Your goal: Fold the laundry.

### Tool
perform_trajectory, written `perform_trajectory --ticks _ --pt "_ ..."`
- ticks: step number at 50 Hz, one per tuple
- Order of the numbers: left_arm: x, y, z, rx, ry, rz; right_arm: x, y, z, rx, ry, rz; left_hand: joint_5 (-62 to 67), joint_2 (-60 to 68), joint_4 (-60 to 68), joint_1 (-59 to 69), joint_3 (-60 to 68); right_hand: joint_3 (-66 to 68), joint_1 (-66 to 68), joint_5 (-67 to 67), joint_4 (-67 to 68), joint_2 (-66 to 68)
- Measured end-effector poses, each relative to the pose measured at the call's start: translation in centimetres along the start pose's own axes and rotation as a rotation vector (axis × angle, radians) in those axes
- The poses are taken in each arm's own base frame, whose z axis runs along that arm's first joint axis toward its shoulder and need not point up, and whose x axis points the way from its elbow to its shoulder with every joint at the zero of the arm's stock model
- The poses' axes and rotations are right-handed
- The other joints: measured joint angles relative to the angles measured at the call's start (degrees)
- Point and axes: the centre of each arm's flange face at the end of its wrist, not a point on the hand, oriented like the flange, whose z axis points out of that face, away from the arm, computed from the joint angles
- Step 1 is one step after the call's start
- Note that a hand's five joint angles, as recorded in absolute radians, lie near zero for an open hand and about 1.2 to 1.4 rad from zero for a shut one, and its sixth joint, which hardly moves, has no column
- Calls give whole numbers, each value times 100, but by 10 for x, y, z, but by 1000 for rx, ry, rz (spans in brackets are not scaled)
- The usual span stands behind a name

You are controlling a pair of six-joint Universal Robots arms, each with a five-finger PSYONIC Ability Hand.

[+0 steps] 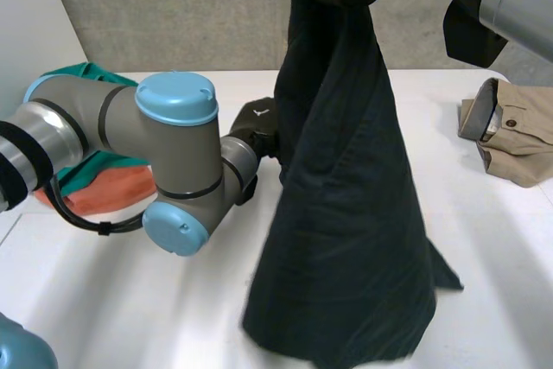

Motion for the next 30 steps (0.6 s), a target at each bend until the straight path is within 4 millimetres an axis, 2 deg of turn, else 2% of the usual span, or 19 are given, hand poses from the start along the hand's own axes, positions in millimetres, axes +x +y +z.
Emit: perform_trajectory --ticks 1,2,4,7,8,10,13,16,19,22,24,28,30 --pt "2 1 -1 -7 4 -2 3 2 1 -3 7 5 1864 2054 1981 2012 1957 0 0 0 -1 0" --pt "4 1 -3 -17 9 -5 6 5 3 -10 16 10 2248 2407 2395 2402 2347 0 0 0 -1 0" --pt "5 -3 -7 -26 13 -12 13 13 6 -27 36 19 2420 2554 2583 2471 2517 0 0 0 0 0" --pt "-1 -18 -11 0 -2 -20 25 26 12 -53 65 29 2438 2590 2628 2471 2563 0 0 0 1 0" --pt "-8 -36 -15 43 -22 -25 32 34 14 -71 84 35 2438 2591 2628 2471 2563 0 0 0 0 0" --pt "-15 -55 -20 94 -42 -27 38 40 16 -85 101 41 2438 2591 2628 2471 2563 0 0 0 0 0" --pt "-34 -108 -35 247 -92 -21 57 64 20 -140 152 69 2438 2616 2630 2471 2582 0 0 0 1 0" --pt "-44 -149 -51 374 -110 -3 68 87 19 -200 184 109 2438 2616 2650 2471 2596 1 0 0 2 0" --pt "-47 -174 -61 451 -99 19 71 111 16 -271 195 157 2438 2626 2651 2472 2599 0 0 0 3 0" --pt "-47 -188 -61 491 -72 43 64 143 7 -368 184 219 2438 2631 2654 2472 2607 0 0 0 5 0" --pt "-46 -188 -55 491 -58 54 56 160 1 -424 169 253 2438 2648 2657 2471 2621 1 0 0 5 0" --pt "-43 -172 -29 455 -28 82 35 191 -11 -508 128 314 2438 2654 2677 2471 2631 0 0 0 13 0" --pt "-42 -166 -21 442 -21 90 30 197 -13 -518 122 324 2438 2654 2677 2471 2631 0 0 0 15 0"
